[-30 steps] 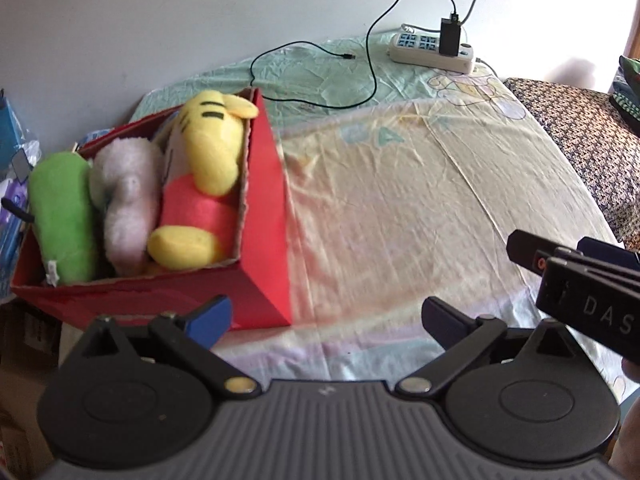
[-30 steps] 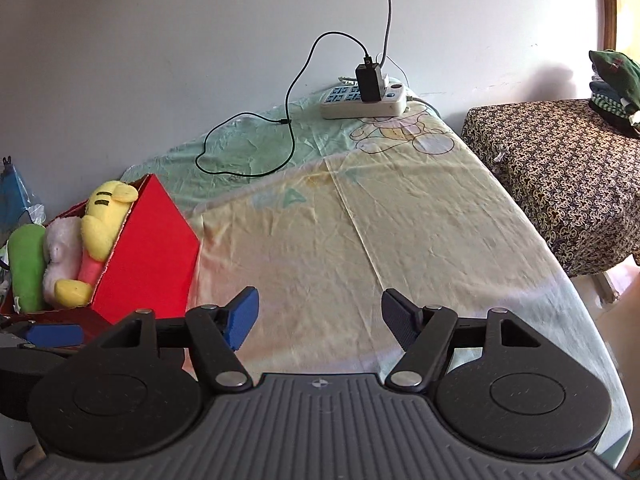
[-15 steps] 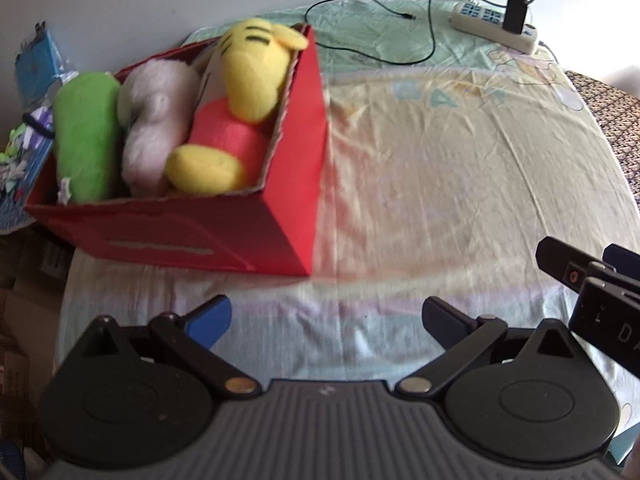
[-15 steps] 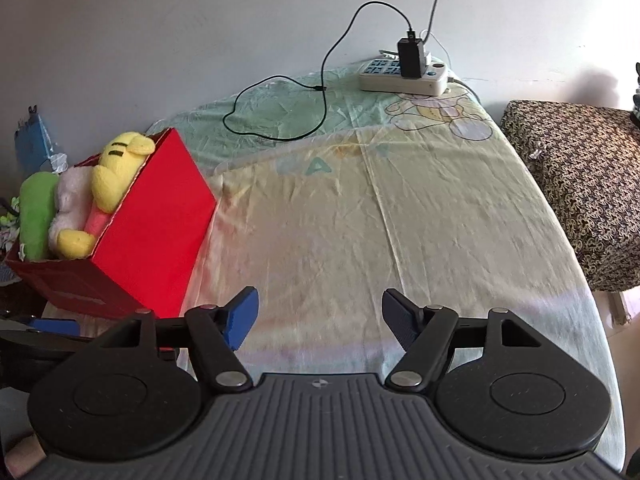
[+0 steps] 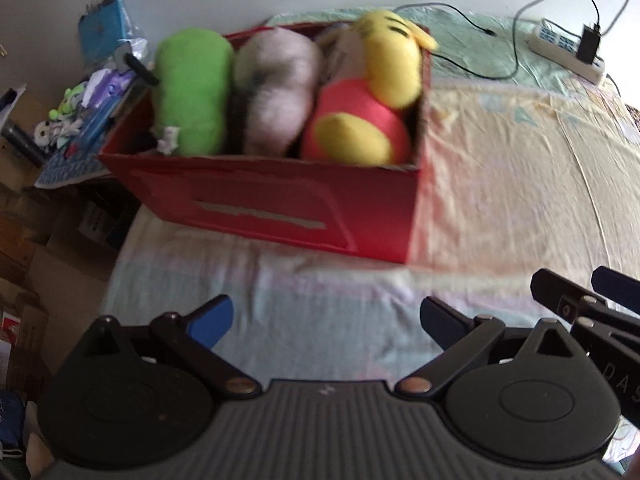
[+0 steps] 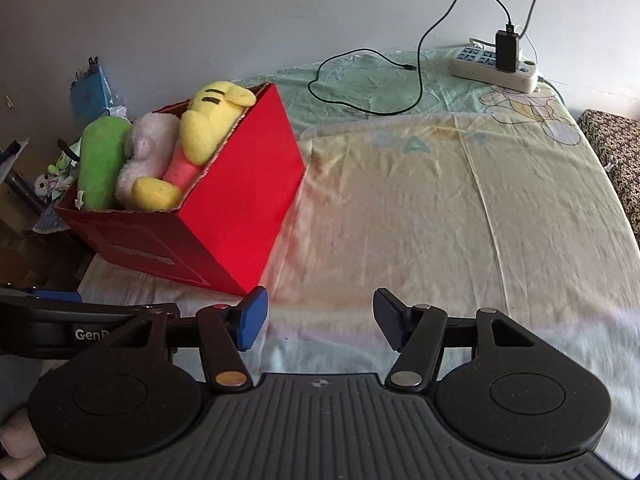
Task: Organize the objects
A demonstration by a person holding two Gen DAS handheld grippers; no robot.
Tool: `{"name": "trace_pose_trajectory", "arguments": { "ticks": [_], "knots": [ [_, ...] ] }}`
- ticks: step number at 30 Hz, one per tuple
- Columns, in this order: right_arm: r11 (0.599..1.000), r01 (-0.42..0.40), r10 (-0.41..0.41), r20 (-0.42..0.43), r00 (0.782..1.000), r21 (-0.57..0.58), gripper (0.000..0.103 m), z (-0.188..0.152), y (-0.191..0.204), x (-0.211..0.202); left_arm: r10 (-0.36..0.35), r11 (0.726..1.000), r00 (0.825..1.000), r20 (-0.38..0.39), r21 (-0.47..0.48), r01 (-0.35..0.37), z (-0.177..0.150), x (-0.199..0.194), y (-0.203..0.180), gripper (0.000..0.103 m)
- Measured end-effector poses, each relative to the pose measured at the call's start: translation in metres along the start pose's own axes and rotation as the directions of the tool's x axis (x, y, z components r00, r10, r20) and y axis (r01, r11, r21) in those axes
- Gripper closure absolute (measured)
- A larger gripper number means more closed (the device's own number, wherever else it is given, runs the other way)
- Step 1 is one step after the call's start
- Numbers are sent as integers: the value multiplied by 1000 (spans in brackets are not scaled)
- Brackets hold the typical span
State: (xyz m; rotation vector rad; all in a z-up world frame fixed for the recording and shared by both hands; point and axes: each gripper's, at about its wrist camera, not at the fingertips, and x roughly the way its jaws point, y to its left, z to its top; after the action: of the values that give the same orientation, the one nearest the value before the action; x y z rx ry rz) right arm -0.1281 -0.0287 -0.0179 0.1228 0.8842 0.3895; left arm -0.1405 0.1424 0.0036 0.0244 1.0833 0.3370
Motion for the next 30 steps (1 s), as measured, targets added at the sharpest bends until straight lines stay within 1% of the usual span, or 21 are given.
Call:
{"name": "trace_pose_trajectory", "arguments": {
  "ticks": [2,5,8,11,15,20,24,30],
  "knots": [
    [1000,1,-1,10,1000,1,41,5,10,0,7,1000,1000,21,0,-7,4,-2,11,3],
    [1000,13,-12,31,999,-6,41,12,27,-1,-6,1000,999,48,-5,6,12,-4,31,3],
    [1000,21,-21,49,999,7,42,19,43,-1,1,1000,998,68,13,-2,19,-3,46,3],
    [999,41,-40,63,997,-5,42,24,60,2,-20,1000,996,85,20,18,27,-1,62,3],
    [998,59,-60,85,995,9,42,34,77,4,-38,999,991,129,34,34,40,-3,82,3],
    [995,84,-90,109,990,58,42,46,95,9,-38,997,982,187,76,24,54,-4,100,3],
    [989,117,-129,143,981,89,42,52,108,10,-66,993,978,199,109,45,65,-1,110,3],
    [972,186,-207,147,967,142,41,52,116,16,-88,985,975,203,166,54,75,9,117,1]
  ]
}}
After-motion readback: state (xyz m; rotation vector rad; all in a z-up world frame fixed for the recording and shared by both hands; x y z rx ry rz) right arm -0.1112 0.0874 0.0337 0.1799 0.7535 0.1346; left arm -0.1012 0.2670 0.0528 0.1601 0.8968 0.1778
